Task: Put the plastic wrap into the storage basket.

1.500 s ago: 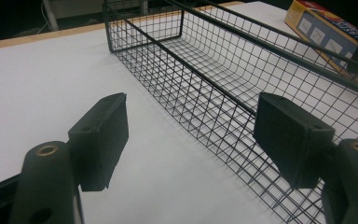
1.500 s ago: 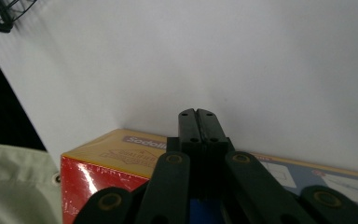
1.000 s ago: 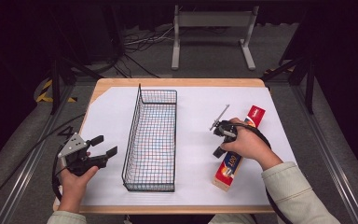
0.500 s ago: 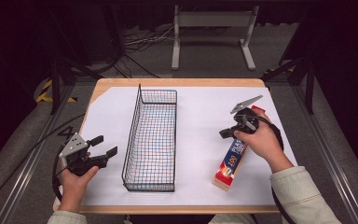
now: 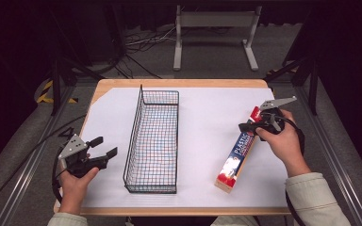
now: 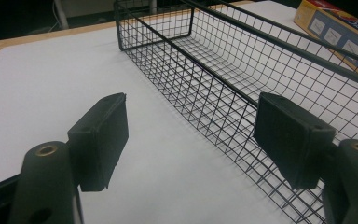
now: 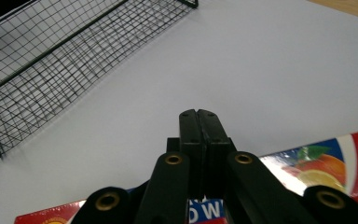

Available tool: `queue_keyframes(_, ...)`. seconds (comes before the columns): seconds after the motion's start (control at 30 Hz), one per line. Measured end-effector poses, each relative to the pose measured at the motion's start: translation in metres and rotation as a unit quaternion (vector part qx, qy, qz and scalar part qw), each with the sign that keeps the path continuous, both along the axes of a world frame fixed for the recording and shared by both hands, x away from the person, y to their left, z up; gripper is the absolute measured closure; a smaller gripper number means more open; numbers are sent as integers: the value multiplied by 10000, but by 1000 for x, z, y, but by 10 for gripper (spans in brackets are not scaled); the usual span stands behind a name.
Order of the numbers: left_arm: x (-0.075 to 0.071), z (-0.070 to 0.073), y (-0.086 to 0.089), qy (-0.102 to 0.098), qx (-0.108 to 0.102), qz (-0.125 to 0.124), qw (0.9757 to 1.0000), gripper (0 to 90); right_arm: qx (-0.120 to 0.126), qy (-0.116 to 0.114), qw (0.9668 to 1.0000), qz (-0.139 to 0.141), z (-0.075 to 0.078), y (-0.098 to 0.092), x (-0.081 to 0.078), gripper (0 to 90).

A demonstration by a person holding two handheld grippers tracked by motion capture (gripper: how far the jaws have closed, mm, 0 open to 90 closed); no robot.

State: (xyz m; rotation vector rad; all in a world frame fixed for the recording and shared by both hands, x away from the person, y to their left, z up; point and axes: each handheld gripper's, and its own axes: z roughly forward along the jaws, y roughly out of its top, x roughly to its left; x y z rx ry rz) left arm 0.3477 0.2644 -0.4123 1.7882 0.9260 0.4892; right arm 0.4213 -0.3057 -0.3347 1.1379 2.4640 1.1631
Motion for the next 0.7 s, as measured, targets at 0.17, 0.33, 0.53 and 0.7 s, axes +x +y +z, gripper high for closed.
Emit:
queue_keyframes(0.17,0,0,0,13,5,9,10000,266,-25,51,9995,-318,-2,-18,3,900)
queue_keyframes(0.33,-1,0,-3,-3,84,5,10000,265,-59,110,9959,-897,-9,-41,15,900)
queue_keyframes(0.53,-1,-1,-2,6,89,30,10000,265,-229,115,9906,-1346,-15,-54,22,900)
queue_keyframes(0.7,0,-1,-2,11,110,18,9999,265,-477,242,9839,-1706,-25,-66,29,900)
